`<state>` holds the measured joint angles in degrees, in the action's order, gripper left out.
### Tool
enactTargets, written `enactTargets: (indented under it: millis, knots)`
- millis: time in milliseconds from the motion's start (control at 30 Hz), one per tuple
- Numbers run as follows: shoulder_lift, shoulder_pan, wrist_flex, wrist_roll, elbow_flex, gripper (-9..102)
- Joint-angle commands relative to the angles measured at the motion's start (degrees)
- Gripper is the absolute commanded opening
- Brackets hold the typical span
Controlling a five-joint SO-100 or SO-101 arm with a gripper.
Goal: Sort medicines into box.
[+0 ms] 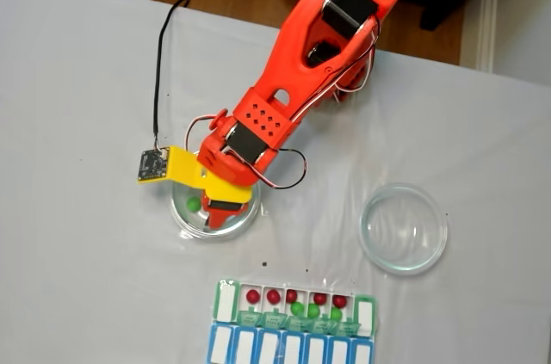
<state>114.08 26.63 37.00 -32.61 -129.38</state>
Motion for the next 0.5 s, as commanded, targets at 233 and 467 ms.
enactTargets:
  millis: [233,467]
  knots:
    - [2.99,-1.49,-1.93,-0.18,0.44,19]
    - [3.16,-1.58,-2.55,-0.18,0.00,16]
